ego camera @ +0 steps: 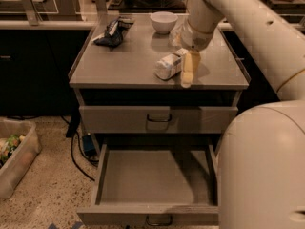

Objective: Place blue plastic bottle into middle drawer

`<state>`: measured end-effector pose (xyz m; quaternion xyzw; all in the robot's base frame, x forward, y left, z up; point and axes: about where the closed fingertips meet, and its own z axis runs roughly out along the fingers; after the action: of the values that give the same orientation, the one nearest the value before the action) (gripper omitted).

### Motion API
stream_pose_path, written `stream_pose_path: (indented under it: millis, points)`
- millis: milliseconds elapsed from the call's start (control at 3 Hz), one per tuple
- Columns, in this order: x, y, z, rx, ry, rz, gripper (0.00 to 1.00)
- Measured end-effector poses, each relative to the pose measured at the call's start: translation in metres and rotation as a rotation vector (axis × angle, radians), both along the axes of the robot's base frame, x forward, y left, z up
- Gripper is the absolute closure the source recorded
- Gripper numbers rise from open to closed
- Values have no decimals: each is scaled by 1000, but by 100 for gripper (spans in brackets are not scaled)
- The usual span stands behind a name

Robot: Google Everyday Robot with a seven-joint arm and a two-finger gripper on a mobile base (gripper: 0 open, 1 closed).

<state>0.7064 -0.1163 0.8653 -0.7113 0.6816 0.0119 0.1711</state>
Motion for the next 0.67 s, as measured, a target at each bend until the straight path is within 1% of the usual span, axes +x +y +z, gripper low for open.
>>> stream_pose_path:
  millis: [333,667]
  points:
    - [5,-14,-39,-26,60,-20,0]
    - [5,-14,-33,-26,60,-20,0]
